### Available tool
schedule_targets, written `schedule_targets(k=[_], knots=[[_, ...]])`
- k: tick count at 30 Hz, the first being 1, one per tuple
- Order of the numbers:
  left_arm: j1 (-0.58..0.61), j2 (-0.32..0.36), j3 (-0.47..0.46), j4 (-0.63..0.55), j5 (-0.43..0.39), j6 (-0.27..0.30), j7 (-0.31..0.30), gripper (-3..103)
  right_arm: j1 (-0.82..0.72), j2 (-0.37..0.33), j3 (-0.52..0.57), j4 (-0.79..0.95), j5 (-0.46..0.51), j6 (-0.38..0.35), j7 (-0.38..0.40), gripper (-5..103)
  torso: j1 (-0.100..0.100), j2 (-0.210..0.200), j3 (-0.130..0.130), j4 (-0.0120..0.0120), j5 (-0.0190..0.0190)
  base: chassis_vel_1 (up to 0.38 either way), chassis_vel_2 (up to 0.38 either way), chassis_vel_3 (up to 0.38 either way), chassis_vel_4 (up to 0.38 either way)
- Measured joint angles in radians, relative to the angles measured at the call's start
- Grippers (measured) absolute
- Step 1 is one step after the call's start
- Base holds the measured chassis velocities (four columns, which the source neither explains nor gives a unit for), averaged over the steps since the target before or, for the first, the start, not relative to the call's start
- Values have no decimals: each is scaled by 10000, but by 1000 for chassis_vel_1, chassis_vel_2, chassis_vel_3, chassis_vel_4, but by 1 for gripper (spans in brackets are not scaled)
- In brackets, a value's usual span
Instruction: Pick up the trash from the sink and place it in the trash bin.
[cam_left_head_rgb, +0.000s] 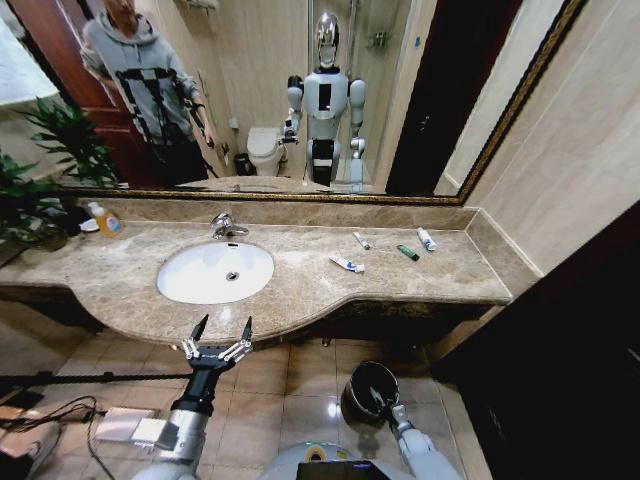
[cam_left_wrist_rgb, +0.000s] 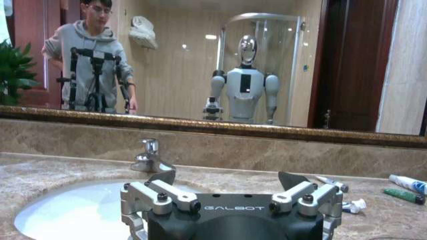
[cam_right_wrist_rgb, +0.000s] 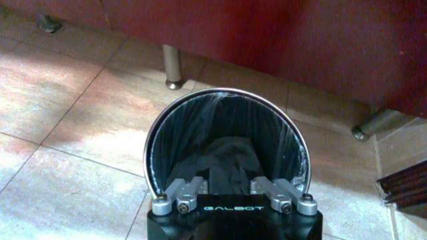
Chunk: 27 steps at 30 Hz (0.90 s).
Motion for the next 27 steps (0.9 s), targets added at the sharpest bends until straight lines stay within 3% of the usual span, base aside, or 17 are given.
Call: schedule_targets(k=[2, 3, 5, 7, 16, 19, 27], knots=[[0, 0, 0, 0, 1, 0, 0, 100, -31, 35, 21, 35, 16, 34, 111, 38, 0, 0, 0, 0, 1, 0, 0, 0, 0], [0, 0, 0, 0, 1, 0, 0, 100, -31, 35, 21, 35, 16, 34, 111, 38, 0, 0, 0, 0, 1, 0, 0, 0, 0], [0, 0, 0, 0, 0, 0, 0, 100, -182, 35, 28, 259, 30, 70, 127, 55, 0, 0, 0, 0, 1, 0, 0, 0, 0], [0, 0, 0, 0, 0, 0, 0, 100, -236, 33, 31, 339, 38, 71, 127, 55, 0, 0, 0, 0, 1, 0, 0, 0, 0], [0, 0, 0, 0, 0, 0, 0, 100, -1440, 21, 158, 2000, 83, -87, 286, 93, -1, 0, 0, -1, 1, 0, 0, 0, 0], [0, 0, 0, 0, 1, 0, 0, 100, -1922, 32, 228, 2819, 133, -262, 420, 100, -1, 0, -1, -1, 1, 0, 0, 0, 0], [0, 0, 0, 0, 1, 0, 0, 100, -2876, 107, 442, 4868, 792, -534, 824, 100, -1, 0, 0, -1, -1, 0, 0, 0, 0]])
